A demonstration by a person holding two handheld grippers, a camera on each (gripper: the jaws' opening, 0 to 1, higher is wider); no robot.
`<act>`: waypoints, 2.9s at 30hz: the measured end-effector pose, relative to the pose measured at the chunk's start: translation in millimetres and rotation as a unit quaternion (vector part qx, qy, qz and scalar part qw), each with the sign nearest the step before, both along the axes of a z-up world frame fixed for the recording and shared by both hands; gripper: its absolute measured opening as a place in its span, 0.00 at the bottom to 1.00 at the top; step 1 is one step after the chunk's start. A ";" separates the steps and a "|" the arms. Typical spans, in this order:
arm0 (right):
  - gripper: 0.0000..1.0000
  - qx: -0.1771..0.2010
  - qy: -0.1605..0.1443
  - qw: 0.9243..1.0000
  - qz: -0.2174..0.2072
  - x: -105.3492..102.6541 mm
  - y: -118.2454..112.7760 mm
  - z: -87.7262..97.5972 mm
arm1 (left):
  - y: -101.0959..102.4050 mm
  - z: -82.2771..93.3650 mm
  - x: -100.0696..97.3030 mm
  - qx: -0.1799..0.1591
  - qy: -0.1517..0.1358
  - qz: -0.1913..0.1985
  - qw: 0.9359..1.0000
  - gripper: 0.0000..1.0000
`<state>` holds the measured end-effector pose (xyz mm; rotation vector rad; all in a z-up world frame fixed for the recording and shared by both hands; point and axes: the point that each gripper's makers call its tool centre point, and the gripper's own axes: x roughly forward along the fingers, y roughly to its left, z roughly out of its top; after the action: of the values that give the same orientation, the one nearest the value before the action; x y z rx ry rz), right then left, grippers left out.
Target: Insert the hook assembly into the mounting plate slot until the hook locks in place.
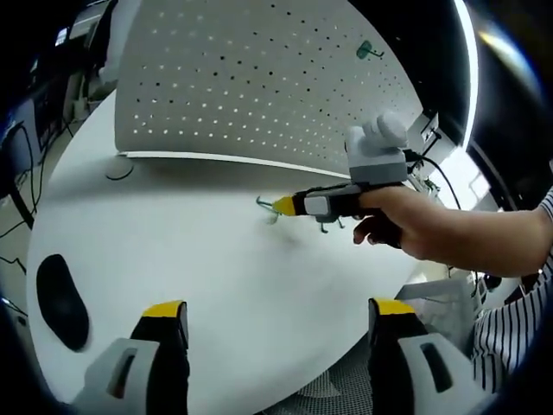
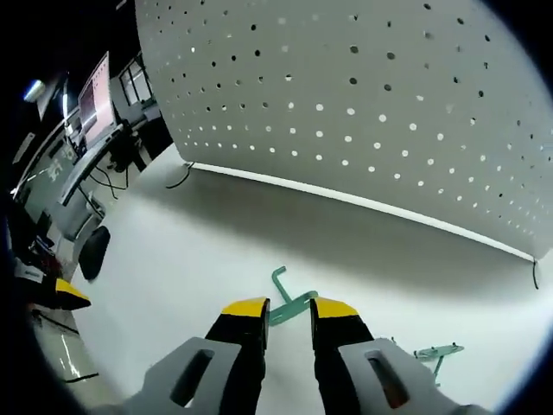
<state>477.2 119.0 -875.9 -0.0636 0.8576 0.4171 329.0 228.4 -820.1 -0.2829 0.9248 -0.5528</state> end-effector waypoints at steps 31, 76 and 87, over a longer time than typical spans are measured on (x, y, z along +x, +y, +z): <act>0.04 0.022 0.038 0.999 -0.020 -7.3 -8.0 -17.0 | -0.9 5.7 0.9 -0.007 -0.006 -0.001 1.000 0.87; 0.00 0.124 -0.120 0.985 -0.015 -24.6 -34.2 107.5 | -20.2 75.1 32.9 0.009 -0.089 -0.002 0.996 0.84; 0.00 0.172 -0.160 0.972 -0.011 -46.4 -43.0 142.6 | -40.6 100.8 39.8 -0.039 -0.105 0.021 0.993 0.90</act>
<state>430.8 75.9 -733.4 0.1956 0.4589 0.5138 368.8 187.8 -719.3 -0.3063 0.6929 -0.5695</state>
